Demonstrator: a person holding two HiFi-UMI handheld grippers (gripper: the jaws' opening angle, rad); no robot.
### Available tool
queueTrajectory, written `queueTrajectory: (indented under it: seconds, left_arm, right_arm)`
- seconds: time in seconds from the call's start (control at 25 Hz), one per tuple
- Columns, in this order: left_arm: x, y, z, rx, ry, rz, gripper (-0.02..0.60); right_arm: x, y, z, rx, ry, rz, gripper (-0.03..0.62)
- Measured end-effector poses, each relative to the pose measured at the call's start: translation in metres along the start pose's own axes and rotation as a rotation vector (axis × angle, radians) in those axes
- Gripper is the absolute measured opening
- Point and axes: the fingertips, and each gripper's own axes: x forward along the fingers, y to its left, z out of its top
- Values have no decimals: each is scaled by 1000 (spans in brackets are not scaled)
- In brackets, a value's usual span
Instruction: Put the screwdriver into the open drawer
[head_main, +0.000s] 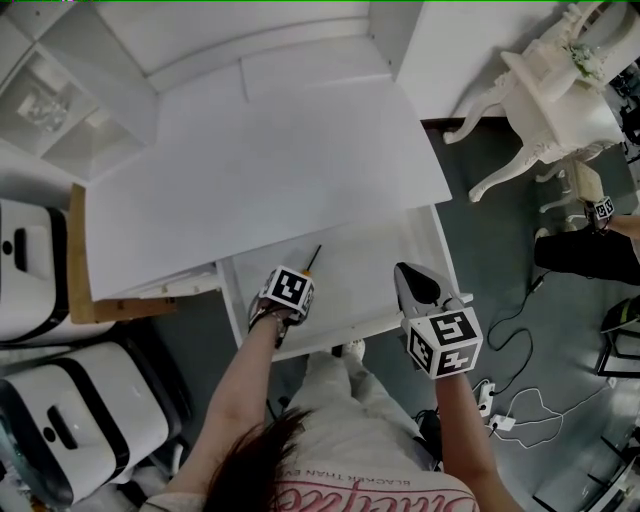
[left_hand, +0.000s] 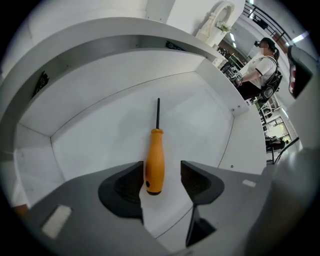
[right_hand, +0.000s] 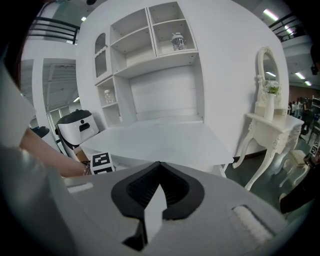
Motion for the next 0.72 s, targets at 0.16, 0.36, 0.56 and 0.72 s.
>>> queueTrajectory:
  seconds: [0.16, 0.36, 0.56, 0.72]
  left_arm:
    - [-5, -9, 2, -4, 3, -38, 340]
    - [-13, -4, 5, -27, -26, -1, 442]
    - [-31, -4, 10, -33, -80, 15, 445]
    - [-48, -4, 10, -46, -111, 23, 425]
  right_arm:
    - [-1, 0, 4, -2, -10, -2, 2]
    - [-4, 2, 11, -5, -29, 6, 2]
    - [-8, 2, 20, -5, -59, 5, 2]
    - [-13, 6, 26, -17, -76, 10, 2]
